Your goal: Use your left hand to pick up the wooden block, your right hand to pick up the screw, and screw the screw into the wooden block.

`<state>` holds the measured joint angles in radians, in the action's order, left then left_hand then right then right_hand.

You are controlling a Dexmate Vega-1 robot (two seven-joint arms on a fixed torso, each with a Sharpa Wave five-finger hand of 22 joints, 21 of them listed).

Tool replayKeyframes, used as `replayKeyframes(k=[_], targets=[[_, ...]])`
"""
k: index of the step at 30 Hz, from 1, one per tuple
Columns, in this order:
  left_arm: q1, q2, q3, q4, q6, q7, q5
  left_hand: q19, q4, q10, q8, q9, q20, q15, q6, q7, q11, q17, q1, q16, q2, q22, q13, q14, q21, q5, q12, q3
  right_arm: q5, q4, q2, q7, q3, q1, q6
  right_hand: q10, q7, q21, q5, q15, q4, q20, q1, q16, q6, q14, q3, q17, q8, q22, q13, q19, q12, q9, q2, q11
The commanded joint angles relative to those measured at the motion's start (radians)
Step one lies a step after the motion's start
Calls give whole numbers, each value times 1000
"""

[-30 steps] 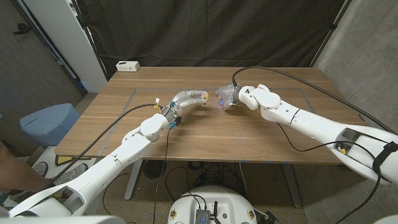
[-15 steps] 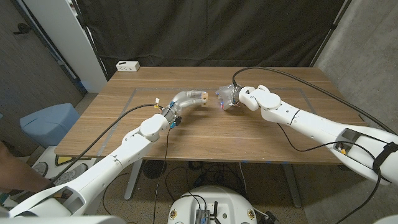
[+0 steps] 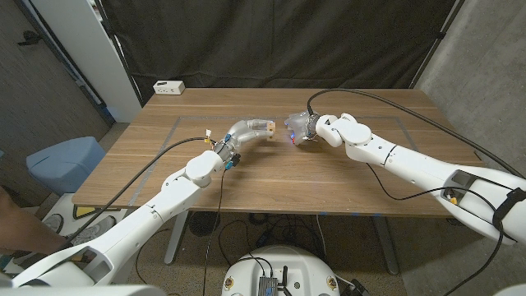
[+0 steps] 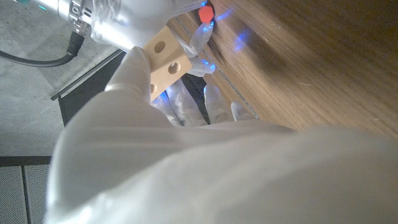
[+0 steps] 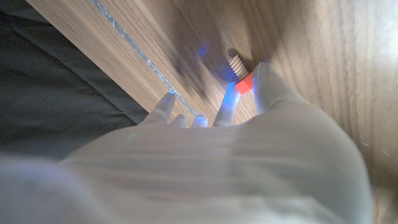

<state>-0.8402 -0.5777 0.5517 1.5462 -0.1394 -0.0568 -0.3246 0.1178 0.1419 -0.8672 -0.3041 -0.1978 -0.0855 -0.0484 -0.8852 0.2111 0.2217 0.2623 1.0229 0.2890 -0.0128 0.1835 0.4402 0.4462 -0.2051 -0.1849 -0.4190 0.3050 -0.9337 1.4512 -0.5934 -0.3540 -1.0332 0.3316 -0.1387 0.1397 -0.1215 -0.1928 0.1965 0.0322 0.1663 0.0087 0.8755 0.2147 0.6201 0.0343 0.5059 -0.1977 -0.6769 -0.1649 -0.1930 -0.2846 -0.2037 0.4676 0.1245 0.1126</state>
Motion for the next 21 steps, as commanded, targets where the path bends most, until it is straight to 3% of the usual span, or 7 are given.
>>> replayKeyframes(k=[1,6,21], targets=[[1,3,2,2,2,-3,4,-2,-6,-10,-6,-7,-2,-117,-45,7,0,2,-16,6,25,4,83,-2,-4,-5,-19,0,8,3,-6,22,8,6,9,17,2,-6,3,13,0,-18,18,5,15,20,13,-4,-14,-3,-2,-16,-6,9,1,-4],[2,4,3,1,1,-1,4,-2,-6,-11,-6,-7,-1,-117,-45,7,1,2,-16,6,25,4,84,-2,-4,-5,-18,-1,8,10,-10,27,11,8,11,30,10,-7,3,25,0,-53,22,6,25,33,16,-4,-31,-2,-2,-33,-6,19,2,-13],[-2,5,6,6,-5,-2,8,-3,-6,-12,-5,-7,-2,-117,-46,7,1,1,-18,6,26,4,85,-2,-4,-6,-16,-4,-4,64,-28,23,33,29,-13,42,7,-4,2,31,1,-66,26,6,33,47,21,-5,-51,0,-2,-43,-5,31,3,-16]])
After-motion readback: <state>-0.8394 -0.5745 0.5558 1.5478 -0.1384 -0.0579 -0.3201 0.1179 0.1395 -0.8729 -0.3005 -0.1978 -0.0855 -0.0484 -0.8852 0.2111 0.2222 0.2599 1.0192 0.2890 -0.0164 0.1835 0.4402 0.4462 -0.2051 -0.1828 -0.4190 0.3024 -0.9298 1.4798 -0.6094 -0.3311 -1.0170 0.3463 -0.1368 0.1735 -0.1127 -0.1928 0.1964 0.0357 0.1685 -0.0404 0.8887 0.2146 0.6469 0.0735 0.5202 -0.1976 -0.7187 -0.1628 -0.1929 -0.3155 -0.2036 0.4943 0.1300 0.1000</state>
